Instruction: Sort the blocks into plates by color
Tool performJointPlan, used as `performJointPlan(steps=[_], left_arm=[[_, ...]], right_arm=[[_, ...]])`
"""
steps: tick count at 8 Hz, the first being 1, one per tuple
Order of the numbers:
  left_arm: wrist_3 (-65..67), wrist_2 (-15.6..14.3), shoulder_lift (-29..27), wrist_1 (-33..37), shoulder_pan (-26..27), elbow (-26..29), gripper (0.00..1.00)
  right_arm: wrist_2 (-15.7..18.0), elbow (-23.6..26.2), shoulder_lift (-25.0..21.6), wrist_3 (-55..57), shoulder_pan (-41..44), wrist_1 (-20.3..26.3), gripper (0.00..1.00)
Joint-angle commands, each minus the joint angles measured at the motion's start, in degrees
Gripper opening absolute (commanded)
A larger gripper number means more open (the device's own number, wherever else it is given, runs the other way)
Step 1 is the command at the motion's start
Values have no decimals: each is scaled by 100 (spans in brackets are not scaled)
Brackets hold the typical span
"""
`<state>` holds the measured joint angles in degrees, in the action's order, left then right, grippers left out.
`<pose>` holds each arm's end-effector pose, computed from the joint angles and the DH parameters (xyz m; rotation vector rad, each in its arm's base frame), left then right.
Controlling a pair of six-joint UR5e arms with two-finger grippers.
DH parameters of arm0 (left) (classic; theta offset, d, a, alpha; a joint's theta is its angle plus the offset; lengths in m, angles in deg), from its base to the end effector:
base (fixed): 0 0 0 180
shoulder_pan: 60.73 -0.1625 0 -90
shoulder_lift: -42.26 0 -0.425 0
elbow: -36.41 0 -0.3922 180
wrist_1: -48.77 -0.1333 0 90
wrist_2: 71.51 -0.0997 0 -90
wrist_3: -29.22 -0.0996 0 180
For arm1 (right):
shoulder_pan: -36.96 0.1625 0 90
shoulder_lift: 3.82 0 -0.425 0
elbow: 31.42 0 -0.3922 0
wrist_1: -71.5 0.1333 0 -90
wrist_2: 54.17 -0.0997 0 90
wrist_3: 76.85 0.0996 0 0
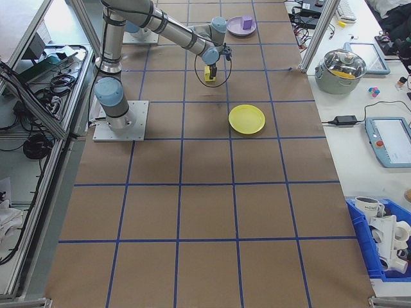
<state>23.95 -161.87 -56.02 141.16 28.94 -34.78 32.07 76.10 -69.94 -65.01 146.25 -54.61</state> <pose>-0.1294 -0.5604 0.5703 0.1338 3.1177 -0.2213 0.3158 -0.4789 0.1836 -0.1966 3.0926 0.1652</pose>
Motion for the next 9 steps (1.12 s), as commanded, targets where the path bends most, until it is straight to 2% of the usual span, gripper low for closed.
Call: performJointPlan(steps=[1, 2, 4, 5, 7, 9], left_arm=[[-45, 36, 363, -46, -90, -683, 100], [-62, -34, 336, -46, -55, -824, 100], [-97, -61, 335, -55, -72, -1150, 100], [-97, -61, 414, -64, -81, -1203, 100], [-79, -44, 336, -64, -81, -1133, 100], [-71, -78, 388, -107, -81, -1125, 100]], right_arm=[[295, -29, -6, -435, 14, -72, 9], [315, -38, -6, -437, 14, -72, 0], [437, -300, -58, -446, -73, -80, 0], [568, -597, -59, -472, -144, -20, 0], [526, -1099, -67, -717, -625, 156, 0], [578, -1364, -137, -1165, -1109, 104, 0]])
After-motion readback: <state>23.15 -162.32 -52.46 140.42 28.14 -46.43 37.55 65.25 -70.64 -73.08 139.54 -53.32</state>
